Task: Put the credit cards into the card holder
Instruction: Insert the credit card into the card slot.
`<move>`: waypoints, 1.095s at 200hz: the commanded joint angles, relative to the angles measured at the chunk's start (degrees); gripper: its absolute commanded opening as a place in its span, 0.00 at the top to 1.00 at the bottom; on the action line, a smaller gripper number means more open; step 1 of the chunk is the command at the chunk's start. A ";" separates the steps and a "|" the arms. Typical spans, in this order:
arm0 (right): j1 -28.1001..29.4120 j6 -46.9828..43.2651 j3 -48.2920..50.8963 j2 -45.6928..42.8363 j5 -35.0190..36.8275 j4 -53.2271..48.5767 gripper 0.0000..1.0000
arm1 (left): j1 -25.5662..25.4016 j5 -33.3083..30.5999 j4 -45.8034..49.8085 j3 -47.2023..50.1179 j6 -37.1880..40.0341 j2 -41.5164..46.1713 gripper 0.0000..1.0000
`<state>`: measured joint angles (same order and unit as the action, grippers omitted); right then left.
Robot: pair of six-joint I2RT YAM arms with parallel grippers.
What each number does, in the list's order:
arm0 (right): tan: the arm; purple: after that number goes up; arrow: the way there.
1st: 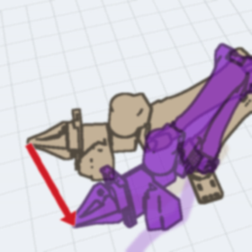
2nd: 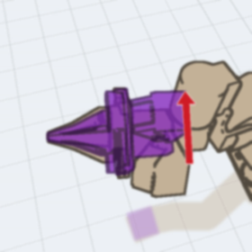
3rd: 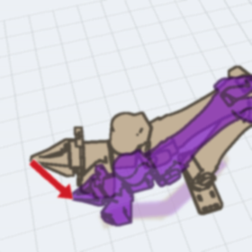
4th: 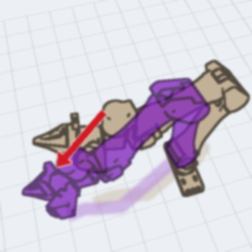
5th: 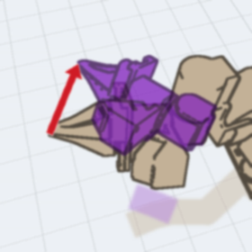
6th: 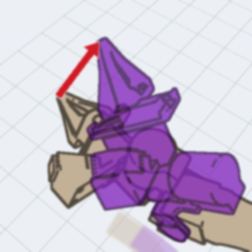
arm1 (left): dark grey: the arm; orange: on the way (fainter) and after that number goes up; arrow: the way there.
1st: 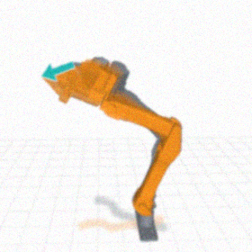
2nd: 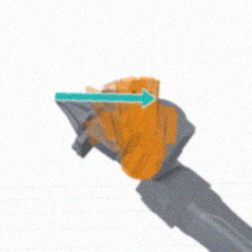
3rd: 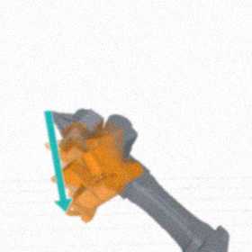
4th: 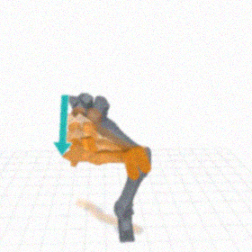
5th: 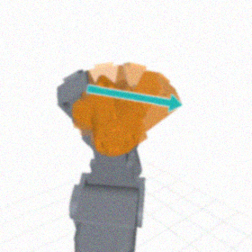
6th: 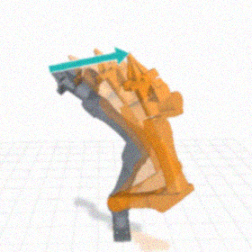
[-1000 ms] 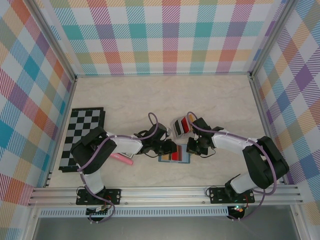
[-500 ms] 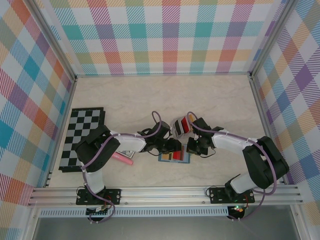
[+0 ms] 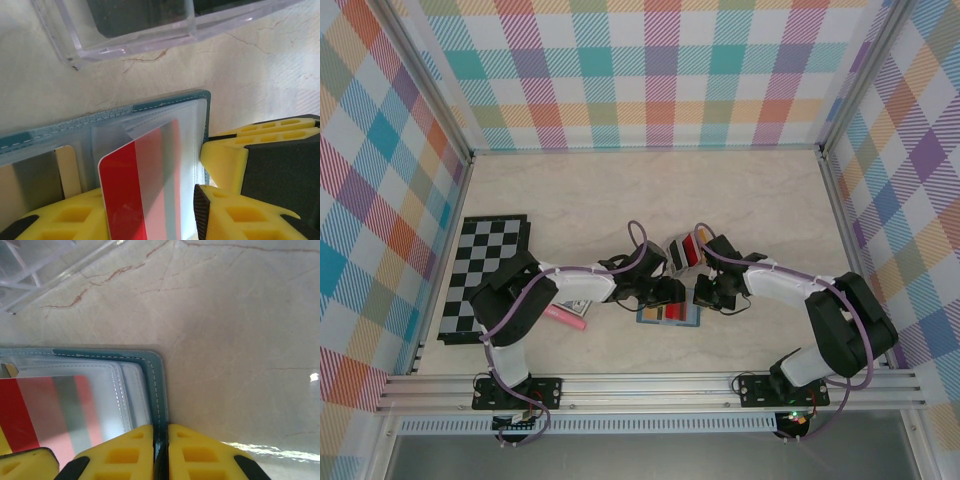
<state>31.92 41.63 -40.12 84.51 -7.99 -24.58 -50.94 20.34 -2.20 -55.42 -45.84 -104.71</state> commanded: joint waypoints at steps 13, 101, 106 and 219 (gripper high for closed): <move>0.51 3.12 2.43 0.53 -2.29 2.99 0.88 | -2.57 -2.15 4.78 -2.32 -1.15 -2.83 0.56; 0.44 6.16 3.53 -0.69 0.19 2.23 0.88 | -5.97 -6.84 11.55 -8.03 -1.26 -5.19 0.50; 0.36 6.32 3.72 -0.87 0.30 2.32 0.88 | -5.95 -7.42 12.04 -8.12 -1.26 -4.92 0.51; -0.87 6.19 4.55 -0.87 -0.53 2.71 0.90 | -5.84 -15.16 19.06 -7.27 0.93 1.79 0.49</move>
<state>31.11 47.22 -37.47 82.76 -8.49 -21.82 -56.07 6.68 13.61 -62.89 -46.06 -105.10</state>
